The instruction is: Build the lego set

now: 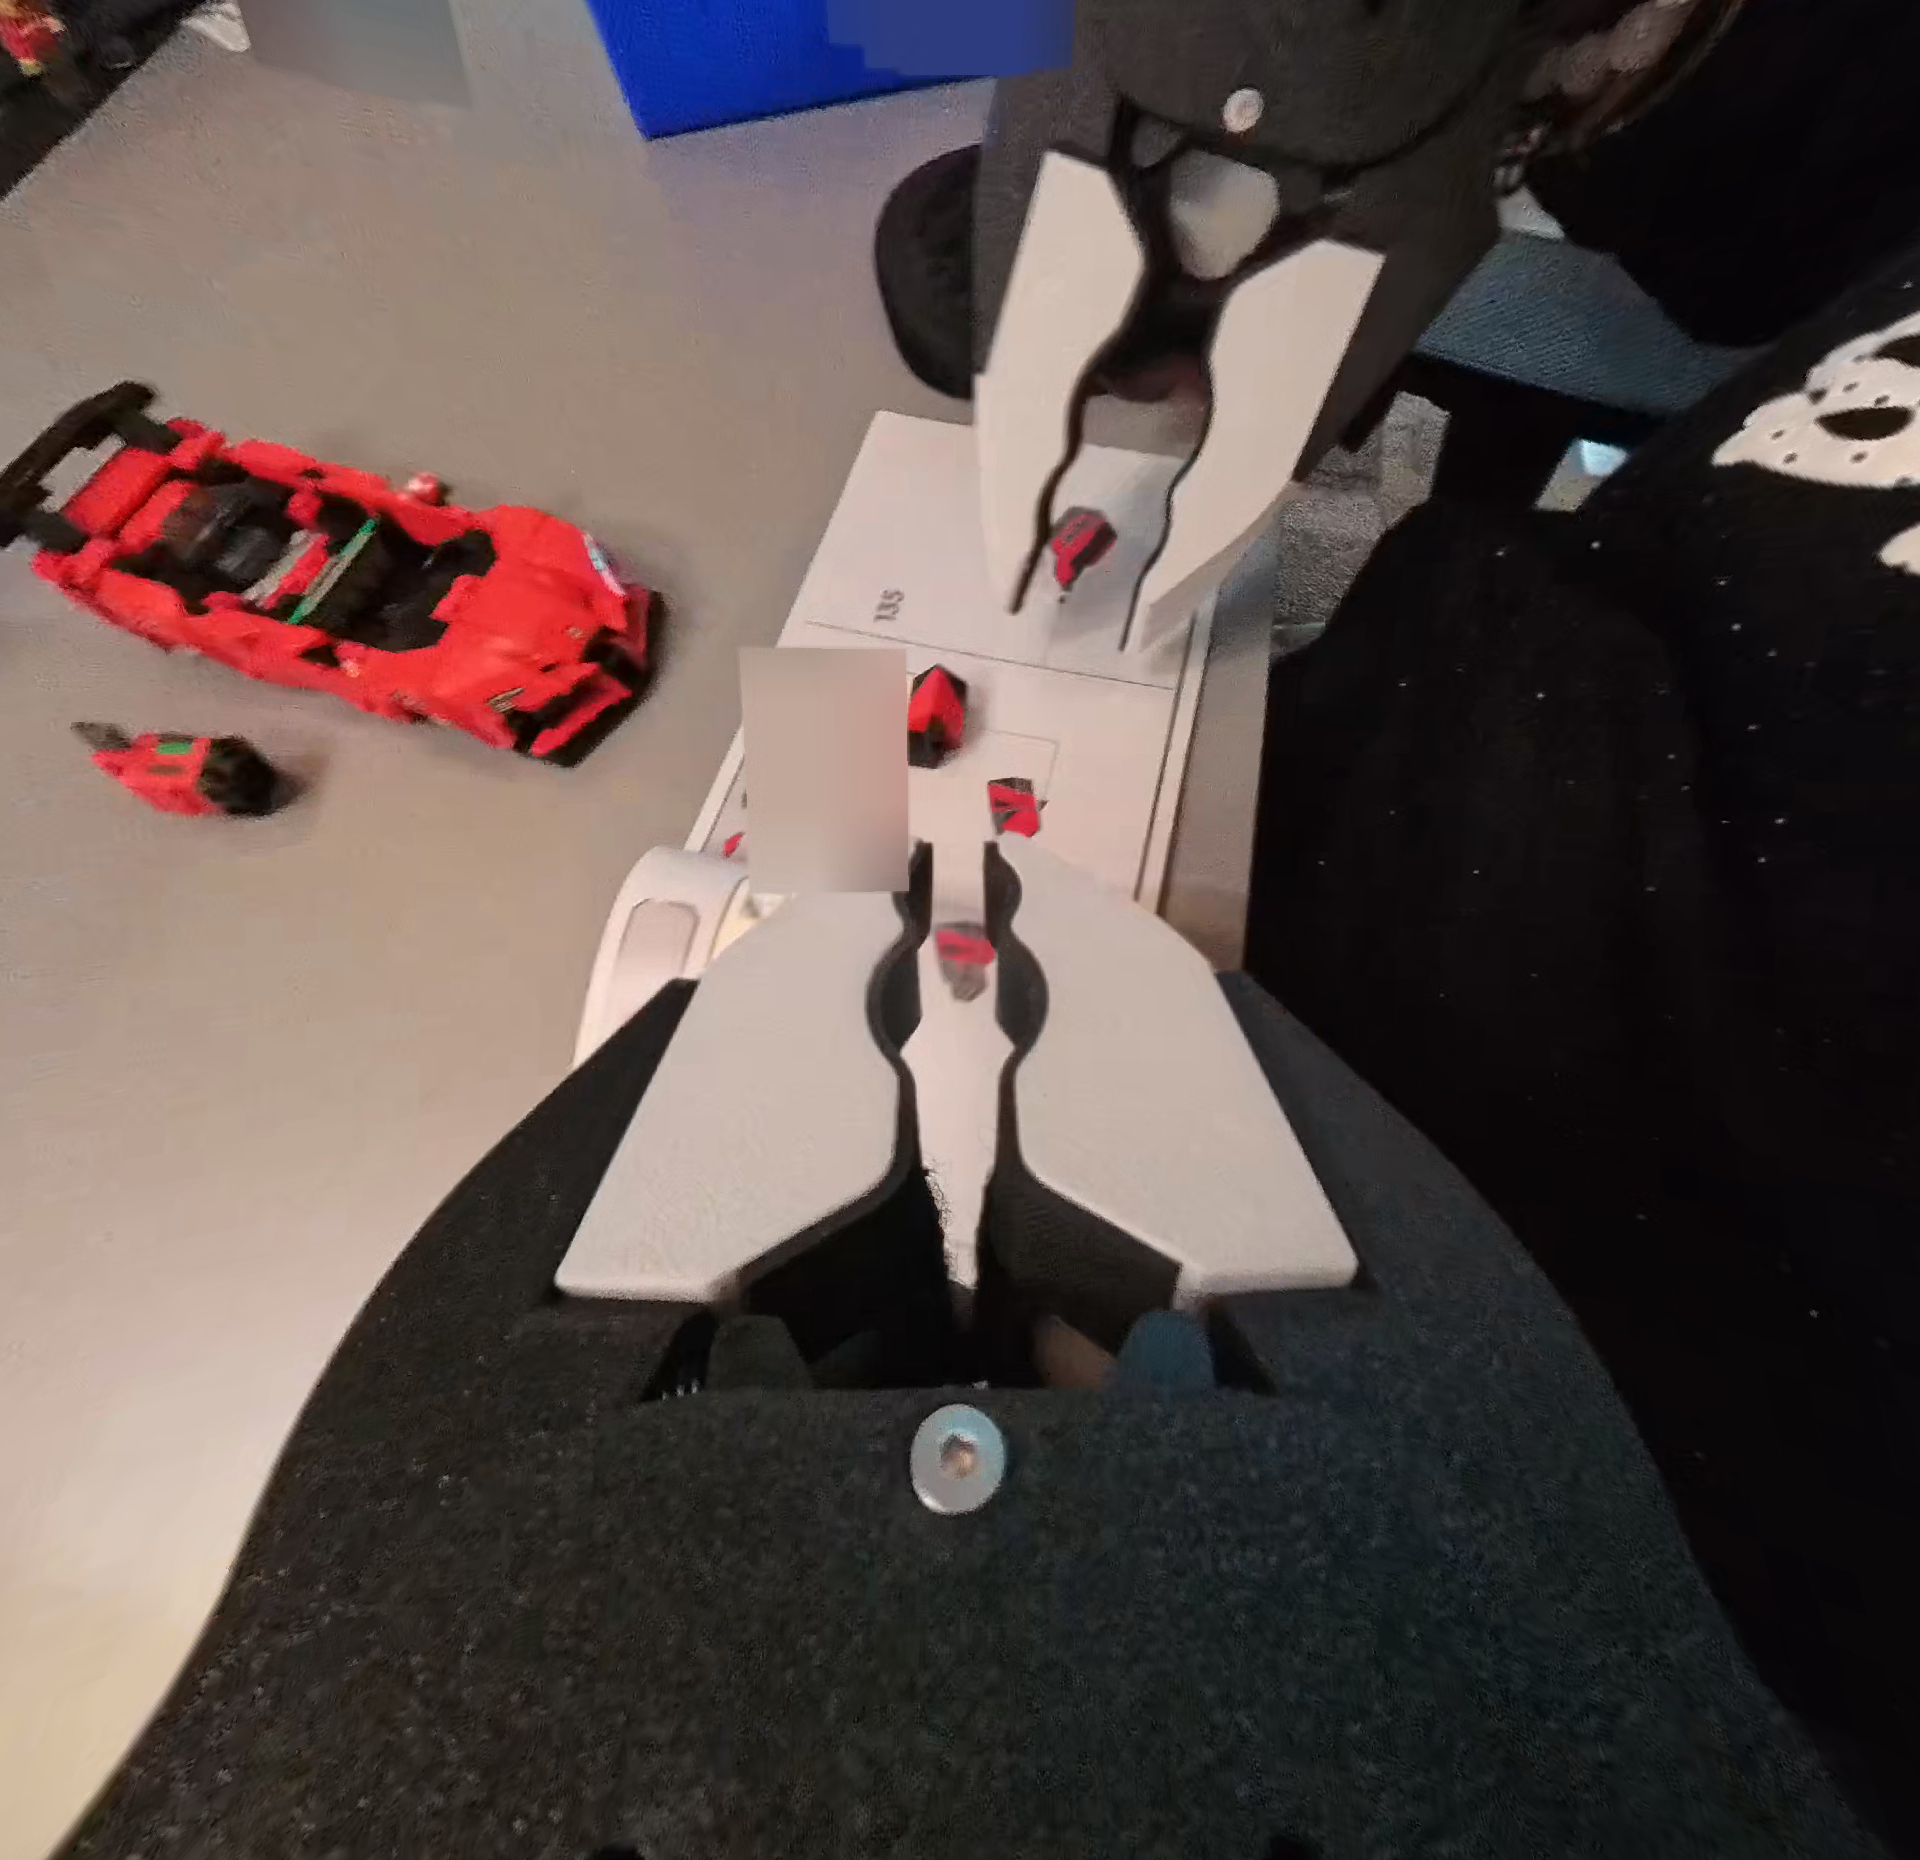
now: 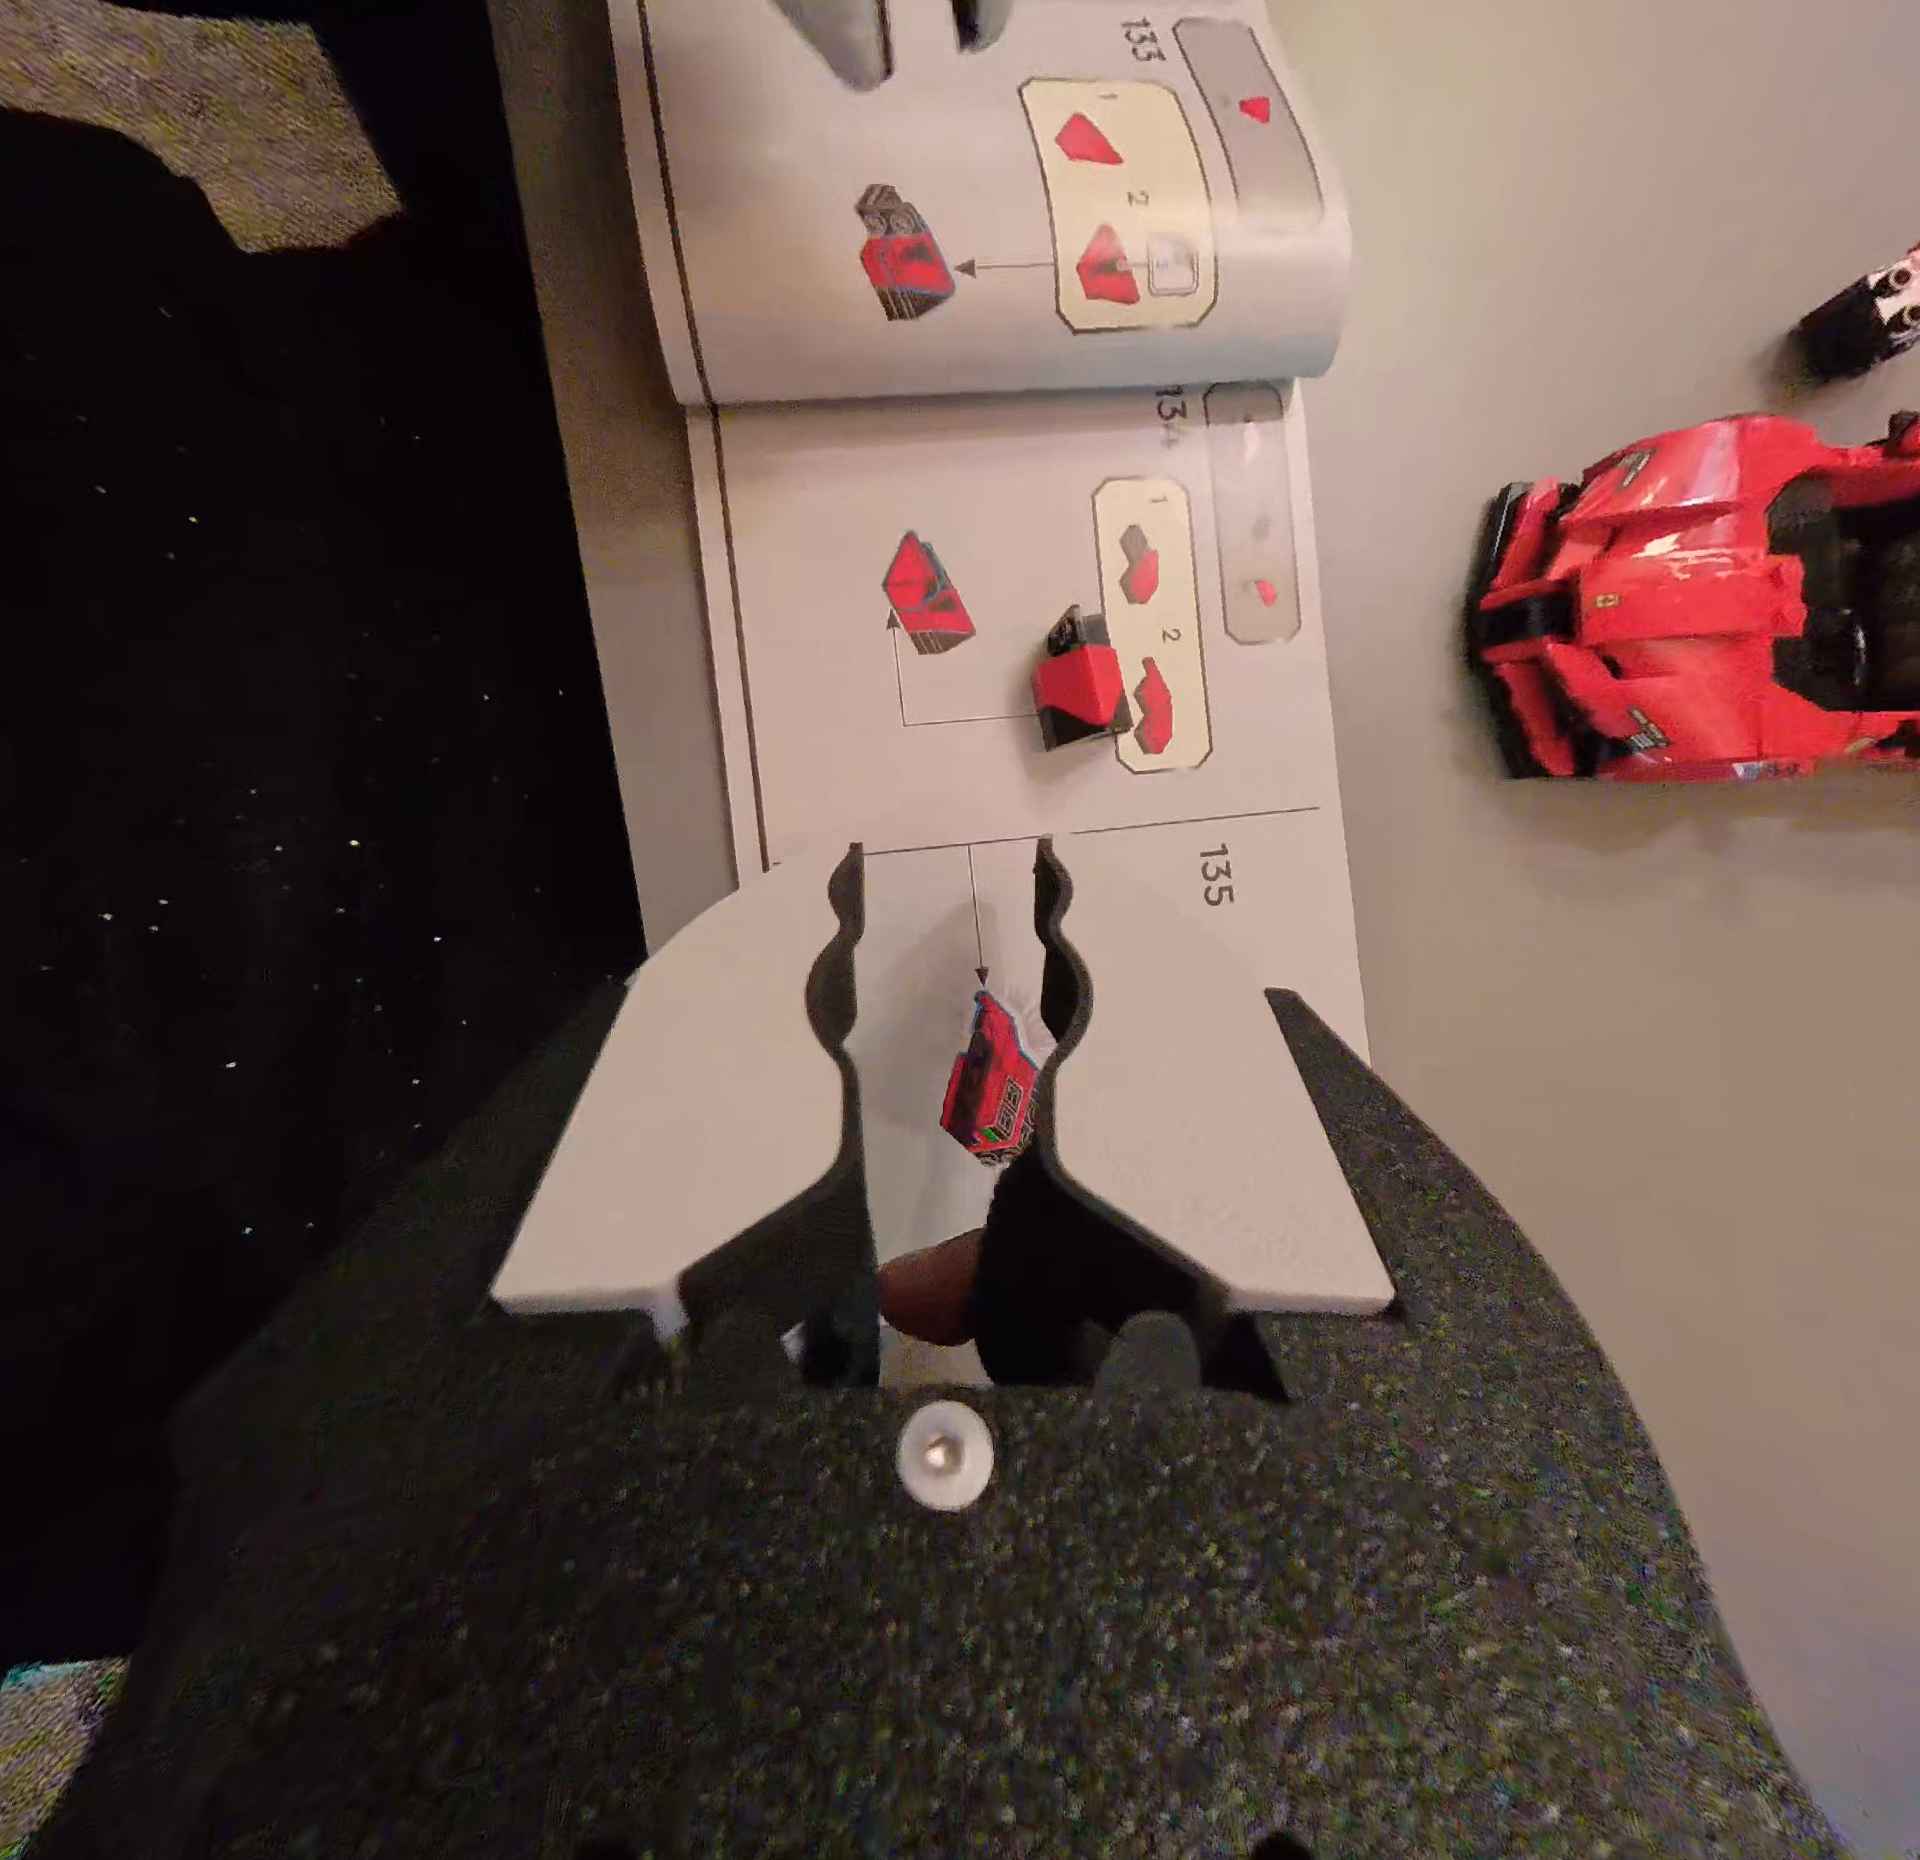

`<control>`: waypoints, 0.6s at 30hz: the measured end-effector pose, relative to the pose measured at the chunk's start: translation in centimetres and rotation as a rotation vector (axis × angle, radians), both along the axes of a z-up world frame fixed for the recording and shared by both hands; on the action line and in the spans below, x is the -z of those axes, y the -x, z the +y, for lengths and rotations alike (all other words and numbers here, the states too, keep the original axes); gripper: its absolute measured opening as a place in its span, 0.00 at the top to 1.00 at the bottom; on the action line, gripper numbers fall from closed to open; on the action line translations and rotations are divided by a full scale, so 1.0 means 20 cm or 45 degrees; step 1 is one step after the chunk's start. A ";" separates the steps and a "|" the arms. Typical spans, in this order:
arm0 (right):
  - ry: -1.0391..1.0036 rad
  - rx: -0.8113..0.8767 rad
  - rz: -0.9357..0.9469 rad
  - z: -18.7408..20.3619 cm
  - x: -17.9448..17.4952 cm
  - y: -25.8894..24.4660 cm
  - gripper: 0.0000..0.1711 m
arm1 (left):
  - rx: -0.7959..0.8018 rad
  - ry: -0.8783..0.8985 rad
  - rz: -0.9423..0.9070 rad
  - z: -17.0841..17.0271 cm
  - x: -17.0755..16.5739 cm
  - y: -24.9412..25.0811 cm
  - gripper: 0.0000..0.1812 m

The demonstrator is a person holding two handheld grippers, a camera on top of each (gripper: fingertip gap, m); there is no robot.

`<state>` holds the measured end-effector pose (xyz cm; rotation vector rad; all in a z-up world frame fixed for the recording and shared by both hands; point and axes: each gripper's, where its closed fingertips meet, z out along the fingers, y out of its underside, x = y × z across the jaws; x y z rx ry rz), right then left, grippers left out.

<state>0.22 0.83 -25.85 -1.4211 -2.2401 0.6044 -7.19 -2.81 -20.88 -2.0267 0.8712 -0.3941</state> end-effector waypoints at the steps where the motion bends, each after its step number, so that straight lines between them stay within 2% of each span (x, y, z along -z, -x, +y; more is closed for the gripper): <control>1: -0.021 0.003 -0.017 0.01 0.01 -0.01 0.78 | 0.036 0.002 0.020 0.00 0.02 -0.05 0.95; 3: -0.096 0.001 -0.076 0.06 0.06 -0.03 0.68 | 0.064 -0.001 0.096 0.02 0.07 -0.08 0.96; 8: 0.070 0.047 -0.145 0.11 0.08 -0.05 0.61 | -0.035 0.241 0.098 0.04 0.25 0.02 0.99; 18: 0.096 0.010 -0.127 0.14 0.08 -0.04 0.62 | -0.089 0.278 0.030 0.03 0.26 0.04 1.00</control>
